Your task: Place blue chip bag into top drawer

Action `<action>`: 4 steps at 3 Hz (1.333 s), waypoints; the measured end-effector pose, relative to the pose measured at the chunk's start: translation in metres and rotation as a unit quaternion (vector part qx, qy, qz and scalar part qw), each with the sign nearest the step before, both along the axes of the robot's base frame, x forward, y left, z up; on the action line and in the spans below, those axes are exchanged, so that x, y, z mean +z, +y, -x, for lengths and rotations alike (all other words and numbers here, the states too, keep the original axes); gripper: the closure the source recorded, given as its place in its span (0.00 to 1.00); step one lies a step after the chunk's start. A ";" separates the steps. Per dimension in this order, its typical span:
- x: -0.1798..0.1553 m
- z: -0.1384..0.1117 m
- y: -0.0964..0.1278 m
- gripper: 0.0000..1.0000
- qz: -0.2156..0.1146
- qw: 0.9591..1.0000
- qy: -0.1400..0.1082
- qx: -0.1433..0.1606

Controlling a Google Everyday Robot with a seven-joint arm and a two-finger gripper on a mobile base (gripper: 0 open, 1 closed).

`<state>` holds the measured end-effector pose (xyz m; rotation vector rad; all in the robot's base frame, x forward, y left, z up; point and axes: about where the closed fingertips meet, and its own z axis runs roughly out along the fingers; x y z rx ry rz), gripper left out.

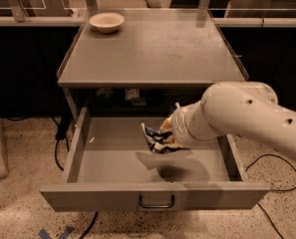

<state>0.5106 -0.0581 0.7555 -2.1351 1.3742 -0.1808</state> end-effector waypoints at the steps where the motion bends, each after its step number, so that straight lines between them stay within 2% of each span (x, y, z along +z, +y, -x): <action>1: -0.040 0.004 -0.005 1.00 -0.005 1.000 0.017 0.001; 3: -0.104 -0.016 0.004 1.00 -0.010 0.999 0.035 0.015; 4: -0.125 -0.020 0.008 1.00 -0.012 0.999 0.039 0.012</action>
Offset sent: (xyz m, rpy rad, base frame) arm 0.0210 0.0028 -0.1276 0.0391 0.1005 0.0460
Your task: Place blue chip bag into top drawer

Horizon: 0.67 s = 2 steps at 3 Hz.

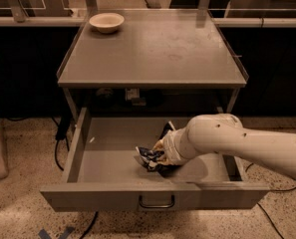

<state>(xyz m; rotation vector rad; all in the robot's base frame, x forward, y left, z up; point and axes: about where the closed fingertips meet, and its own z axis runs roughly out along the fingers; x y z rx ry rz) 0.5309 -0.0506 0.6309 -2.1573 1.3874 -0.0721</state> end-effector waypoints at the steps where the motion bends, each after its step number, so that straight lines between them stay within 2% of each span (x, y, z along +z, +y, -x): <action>1: 0.001 0.000 0.000 0.88 0.000 1.000 0.000 0.000; 2: 0.001 0.000 0.000 0.58 0.000 1.000 0.000 0.000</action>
Offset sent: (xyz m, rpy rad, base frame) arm 0.0000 0.0000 0.0014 0.0000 0.0000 0.0000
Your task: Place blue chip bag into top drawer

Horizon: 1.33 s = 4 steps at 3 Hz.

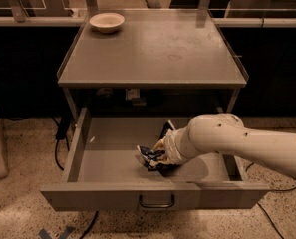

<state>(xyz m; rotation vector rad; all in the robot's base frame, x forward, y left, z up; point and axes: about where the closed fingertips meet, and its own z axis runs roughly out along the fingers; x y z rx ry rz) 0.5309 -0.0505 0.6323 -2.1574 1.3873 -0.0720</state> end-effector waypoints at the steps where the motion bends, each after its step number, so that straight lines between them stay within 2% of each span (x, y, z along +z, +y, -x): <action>1: 0.000 0.000 0.000 0.34 0.000 1.000 0.000 0.000; 2: 0.000 0.000 0.000 0.10 0.000 1.000 0.000 0.000; 3: 0.000 0.000 0.000 0.00 0.000 1.000 0.000 0.000; 4: 0.000 0.000 0.000 0.00 0.000 1.000 0.000 0.000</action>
Offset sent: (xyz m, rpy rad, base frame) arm 0.0000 0.0000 0.0000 0.0000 0.0000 0.0000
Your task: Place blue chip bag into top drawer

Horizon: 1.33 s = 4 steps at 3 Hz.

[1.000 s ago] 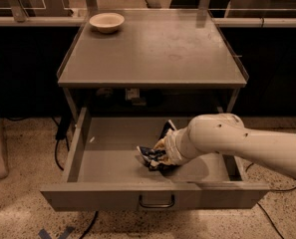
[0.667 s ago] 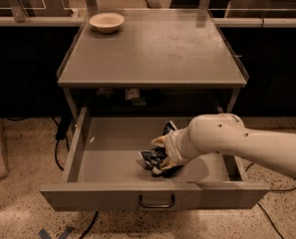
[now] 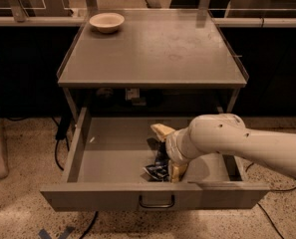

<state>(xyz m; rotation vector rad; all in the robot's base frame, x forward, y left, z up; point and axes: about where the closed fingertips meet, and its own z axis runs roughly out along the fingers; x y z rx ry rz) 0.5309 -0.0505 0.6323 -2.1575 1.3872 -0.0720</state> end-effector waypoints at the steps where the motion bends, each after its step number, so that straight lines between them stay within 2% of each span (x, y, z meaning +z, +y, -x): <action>1: 0.011 -0.002 -0.007 0.00 0.014 1.000 -0.012 -0.002; 2: 0.042 -0.004 -0.029 0.00 0.051 0.998 -0.041 -0.014; 3: 0.085 0.002 -0.055 0.00 0.090 0.992 -0.082 -0.038; 4: 0.120 0.011 -0.077 0.00 0.121 0.985 -0.110 -0.059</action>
Offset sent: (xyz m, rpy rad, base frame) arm 0.0095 -0.0597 0.0982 -0.2042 -0.1807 -0.0677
